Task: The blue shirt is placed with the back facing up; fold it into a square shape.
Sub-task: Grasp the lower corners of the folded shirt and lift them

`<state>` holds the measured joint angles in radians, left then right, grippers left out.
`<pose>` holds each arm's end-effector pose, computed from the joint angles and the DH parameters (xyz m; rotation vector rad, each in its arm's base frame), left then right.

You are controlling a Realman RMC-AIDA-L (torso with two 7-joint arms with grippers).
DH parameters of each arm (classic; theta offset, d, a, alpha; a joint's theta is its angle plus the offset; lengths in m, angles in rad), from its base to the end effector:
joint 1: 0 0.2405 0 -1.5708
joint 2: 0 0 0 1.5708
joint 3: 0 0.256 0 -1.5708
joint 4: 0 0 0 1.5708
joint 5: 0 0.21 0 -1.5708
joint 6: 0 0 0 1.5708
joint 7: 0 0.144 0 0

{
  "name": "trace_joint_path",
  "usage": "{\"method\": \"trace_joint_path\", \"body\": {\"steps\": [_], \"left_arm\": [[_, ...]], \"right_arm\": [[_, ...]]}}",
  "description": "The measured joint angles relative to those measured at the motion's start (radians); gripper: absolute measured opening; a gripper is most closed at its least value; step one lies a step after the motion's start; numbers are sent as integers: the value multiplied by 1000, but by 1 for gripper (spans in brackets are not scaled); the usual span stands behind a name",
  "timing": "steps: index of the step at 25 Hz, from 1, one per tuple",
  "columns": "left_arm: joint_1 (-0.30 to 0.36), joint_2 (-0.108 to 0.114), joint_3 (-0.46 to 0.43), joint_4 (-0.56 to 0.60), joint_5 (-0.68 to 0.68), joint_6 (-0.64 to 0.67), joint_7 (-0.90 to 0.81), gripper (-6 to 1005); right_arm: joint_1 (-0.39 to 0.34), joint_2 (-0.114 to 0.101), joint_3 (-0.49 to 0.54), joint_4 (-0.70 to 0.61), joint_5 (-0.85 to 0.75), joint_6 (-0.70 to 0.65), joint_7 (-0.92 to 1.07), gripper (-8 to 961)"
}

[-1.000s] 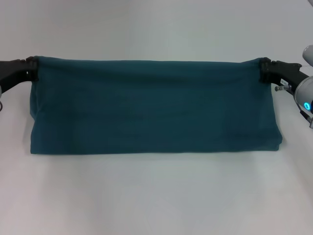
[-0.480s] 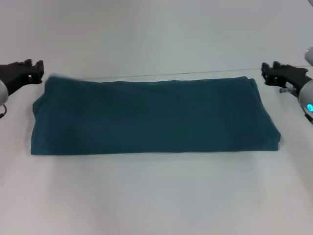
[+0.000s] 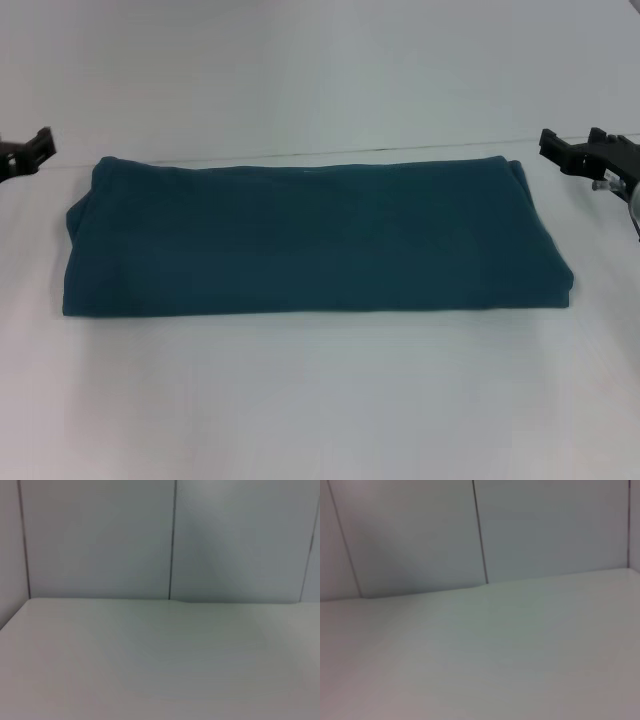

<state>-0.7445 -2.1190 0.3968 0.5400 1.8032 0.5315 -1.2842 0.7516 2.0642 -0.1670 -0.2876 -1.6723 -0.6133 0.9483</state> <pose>-0.3055 0.4532 0.0537 -1.6928 -0.8820 -0.4360 0.3276 0.4367 0.0309 -1.6775 0.9261 0.4898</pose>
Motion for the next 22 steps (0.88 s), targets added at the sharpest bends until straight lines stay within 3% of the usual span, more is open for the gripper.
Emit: {"method": "trace_joint_path", "body": {"steps": [3,9,13,15,22], "left_arm": [[50,-1,22,39,5,75,-79,641],[189,11,132,177,8,297,-305,796],[246,12,152,244,30,379,-396,938],[257,13,149,258,62,412,-427,938],[279,5,148,261,178,435,-448,938]], "right_arm": [[-35,-13,-64,-5,-1,-55,86,765],[-123,-41,-257,-68,-3,-181,334,876],[-184,-66,-423,-150,-5,-237,531,873],[-203,-83,-477,-174,-12,-267,609,872],[-236,-140,-503,-239,-151,-430,873,868]]}}
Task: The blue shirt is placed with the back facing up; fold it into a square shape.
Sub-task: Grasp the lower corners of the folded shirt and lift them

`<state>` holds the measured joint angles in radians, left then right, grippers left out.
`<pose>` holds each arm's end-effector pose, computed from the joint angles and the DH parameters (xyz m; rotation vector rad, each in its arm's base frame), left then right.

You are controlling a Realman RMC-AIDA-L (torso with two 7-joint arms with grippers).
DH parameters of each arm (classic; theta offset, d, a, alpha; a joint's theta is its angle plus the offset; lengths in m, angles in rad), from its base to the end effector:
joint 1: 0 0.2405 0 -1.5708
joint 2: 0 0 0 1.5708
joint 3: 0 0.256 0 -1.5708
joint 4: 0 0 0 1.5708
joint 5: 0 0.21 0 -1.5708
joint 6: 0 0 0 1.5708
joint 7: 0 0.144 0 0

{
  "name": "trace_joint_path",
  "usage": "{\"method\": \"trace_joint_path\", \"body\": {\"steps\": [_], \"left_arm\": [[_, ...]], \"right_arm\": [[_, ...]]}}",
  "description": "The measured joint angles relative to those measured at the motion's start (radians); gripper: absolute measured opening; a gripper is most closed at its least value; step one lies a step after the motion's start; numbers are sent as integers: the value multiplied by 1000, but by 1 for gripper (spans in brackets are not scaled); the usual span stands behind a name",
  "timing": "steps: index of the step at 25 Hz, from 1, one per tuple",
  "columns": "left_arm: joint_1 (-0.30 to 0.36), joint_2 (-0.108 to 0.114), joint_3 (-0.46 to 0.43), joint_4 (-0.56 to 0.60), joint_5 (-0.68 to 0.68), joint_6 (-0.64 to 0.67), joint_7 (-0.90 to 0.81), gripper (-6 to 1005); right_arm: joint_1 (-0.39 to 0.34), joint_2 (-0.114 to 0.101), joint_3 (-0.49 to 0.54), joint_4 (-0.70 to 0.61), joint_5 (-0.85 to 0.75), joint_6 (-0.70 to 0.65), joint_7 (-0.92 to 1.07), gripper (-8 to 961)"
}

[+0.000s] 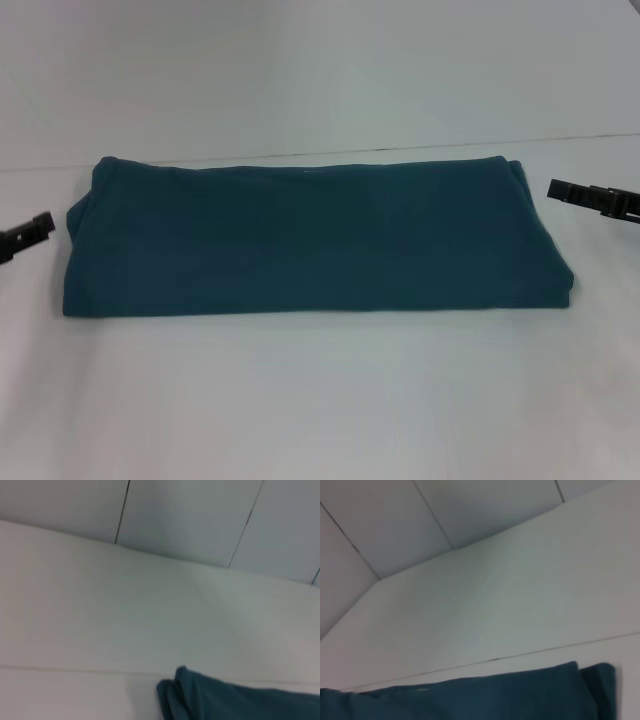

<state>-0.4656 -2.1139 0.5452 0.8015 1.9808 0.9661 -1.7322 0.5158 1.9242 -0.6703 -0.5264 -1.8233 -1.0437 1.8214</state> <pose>-0.3380 0.3764 0.0669 -1.8876 -1.0910 -0.5533 0.3438 0.3856 0.0763 -1.9570 1.2799 0.6612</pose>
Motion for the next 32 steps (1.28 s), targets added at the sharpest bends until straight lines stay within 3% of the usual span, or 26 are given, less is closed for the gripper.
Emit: {"method": "trace_joint_path", "body": {"steps": [11,22,32], "left_arm": [[17,-1,8,14,104,63,6,938],[-7,-9,57,-12,199,40,-1,939],[-44,-10,64,-47,287,14,-18,939]], "right_arm": [[-27,-12,1,-88,-109,-160,168,868],[-42,-27,25,-94,-137,-206,222,867],[-46,-28,30,-95,-137,-206,218,868]]}}
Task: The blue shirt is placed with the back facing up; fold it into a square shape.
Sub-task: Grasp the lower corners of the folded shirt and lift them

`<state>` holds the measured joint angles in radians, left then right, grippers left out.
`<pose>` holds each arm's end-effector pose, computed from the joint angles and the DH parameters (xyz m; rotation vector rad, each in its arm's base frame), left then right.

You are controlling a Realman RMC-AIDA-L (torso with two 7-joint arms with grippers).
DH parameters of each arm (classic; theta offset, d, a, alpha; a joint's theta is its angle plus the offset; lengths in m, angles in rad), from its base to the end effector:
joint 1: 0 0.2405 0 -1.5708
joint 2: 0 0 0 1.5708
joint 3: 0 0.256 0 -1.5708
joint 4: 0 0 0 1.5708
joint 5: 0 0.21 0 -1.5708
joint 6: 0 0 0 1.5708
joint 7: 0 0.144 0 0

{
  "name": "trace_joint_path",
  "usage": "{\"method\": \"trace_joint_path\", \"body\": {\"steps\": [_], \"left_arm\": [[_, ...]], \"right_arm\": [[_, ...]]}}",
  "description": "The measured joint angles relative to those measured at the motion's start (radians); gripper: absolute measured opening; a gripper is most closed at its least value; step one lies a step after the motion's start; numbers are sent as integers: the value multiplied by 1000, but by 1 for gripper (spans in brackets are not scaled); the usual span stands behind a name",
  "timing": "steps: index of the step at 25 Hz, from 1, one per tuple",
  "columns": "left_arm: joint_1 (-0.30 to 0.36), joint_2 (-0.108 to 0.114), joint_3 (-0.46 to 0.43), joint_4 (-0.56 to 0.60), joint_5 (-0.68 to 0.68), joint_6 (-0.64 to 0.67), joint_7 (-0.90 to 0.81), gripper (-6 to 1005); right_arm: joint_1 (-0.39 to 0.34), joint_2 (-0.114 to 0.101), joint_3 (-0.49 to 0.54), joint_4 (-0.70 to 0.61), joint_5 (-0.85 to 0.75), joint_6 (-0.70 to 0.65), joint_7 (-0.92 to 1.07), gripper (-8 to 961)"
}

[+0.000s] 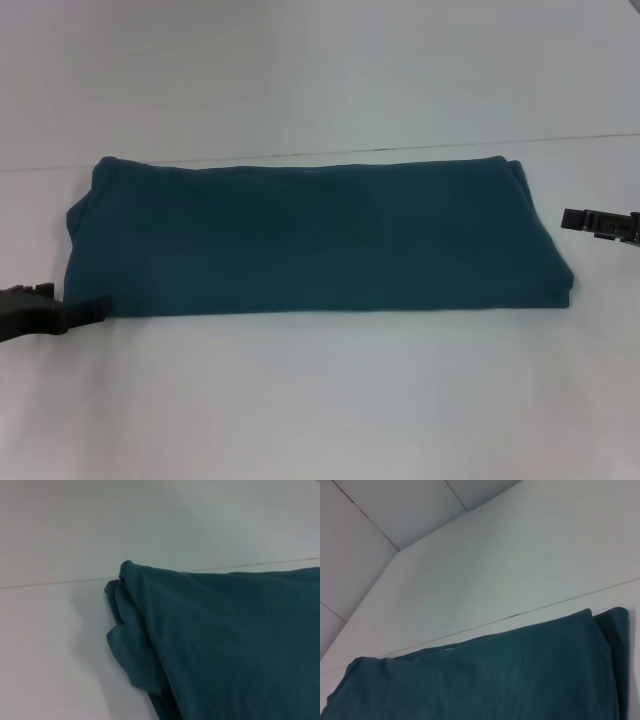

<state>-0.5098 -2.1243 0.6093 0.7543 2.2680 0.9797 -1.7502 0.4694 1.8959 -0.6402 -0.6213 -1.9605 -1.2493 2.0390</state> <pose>-0.3393 0.3694 0.0221 -2.1335 -1.0721 -0.2361 0.3457 0.3603 0.0921 -2.0265 1.4615 0.6564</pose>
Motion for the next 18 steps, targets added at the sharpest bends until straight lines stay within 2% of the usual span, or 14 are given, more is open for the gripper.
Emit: {"method": "trace_joint_path", "body": {"steps": [13,18], "left_arm": [[-5,-5,46,15,2,8,1,938],[-5,-6,47,16,7,-21,-1,905]], "right_arm": [[0,3,6,0,0,7,-4,858],[-1,4,7,0,0,7,-4,853]]}}
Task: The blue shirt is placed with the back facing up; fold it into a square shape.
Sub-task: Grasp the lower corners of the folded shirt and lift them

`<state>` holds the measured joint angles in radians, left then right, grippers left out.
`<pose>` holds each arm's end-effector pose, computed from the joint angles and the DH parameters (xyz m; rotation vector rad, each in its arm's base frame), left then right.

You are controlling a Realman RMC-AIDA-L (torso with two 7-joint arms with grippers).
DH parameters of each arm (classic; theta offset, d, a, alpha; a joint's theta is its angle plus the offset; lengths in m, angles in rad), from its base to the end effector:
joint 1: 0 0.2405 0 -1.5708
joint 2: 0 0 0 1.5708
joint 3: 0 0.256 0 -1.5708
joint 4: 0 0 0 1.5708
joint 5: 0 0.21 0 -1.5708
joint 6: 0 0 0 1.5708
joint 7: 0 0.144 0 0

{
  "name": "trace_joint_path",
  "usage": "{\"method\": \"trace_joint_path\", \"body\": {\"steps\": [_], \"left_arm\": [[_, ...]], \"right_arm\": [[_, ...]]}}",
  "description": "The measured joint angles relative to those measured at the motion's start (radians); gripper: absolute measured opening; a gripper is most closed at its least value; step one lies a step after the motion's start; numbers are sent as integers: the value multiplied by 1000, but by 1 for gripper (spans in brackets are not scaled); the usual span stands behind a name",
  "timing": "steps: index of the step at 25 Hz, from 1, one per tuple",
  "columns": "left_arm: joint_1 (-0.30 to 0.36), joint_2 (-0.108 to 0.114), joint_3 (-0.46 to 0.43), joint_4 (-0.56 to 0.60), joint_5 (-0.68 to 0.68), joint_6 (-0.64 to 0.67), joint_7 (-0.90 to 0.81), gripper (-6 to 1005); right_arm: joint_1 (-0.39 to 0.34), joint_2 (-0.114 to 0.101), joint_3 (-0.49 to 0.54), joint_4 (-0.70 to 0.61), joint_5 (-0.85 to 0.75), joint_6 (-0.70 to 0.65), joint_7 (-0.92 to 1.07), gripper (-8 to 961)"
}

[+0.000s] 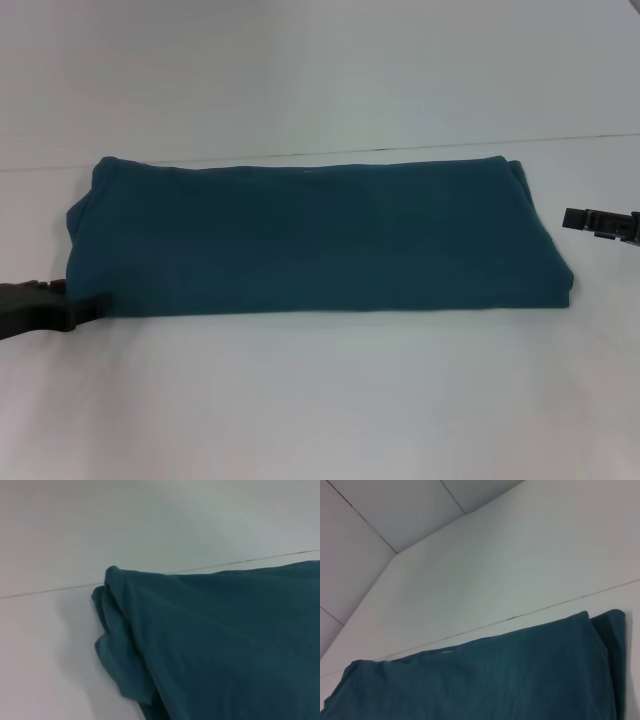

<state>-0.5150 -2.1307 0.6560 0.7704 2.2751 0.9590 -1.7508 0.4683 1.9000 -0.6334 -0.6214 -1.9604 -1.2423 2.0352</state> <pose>-0.3323 0.3743 0.0184 -2.1600 -1.0231 -0.2003 0.3466 0.3603 0.0917 -2.0160 1.4601 0.6607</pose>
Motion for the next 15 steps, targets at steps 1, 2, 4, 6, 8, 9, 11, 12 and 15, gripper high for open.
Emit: {"method": "trace_joint_path", "body": {"steps": [1,2,4,6,8,9,11,12,15], "left_arm": [[0,0,0,0,1,-2,0,898],[0,-1,0,0,2,-3,0,802],[0,-1,1,1,3,-3,0,667],[-1,-1,1,2,3,-3,0,588],[-2,-2,1,2,3,-3,0,510],[-3,-2,1,2,3,-3,0,471],[-6,-2,1,2,3,-3,-1,429],[-7,-2,1,3,3,-3,-1,409],[-9,-2,1,3,3,-3,-1,346]], "right_arm": [[-1,0,0,0,0,0,0,852],[-1,1,0,0,0,1,0,851],[-4,1,1,0,0,2,0,850],[-8,1,4,2,0,3,0,848],[-13,1,6,5,0,6,-1,819],[-16,0,7,6,-1,7,-1,792],[-20,0,7,6,-17,9,3,737],[-20,0,8,6,-31,9,8,709],[-15,0,8,8,-76,13,33,710]]}}
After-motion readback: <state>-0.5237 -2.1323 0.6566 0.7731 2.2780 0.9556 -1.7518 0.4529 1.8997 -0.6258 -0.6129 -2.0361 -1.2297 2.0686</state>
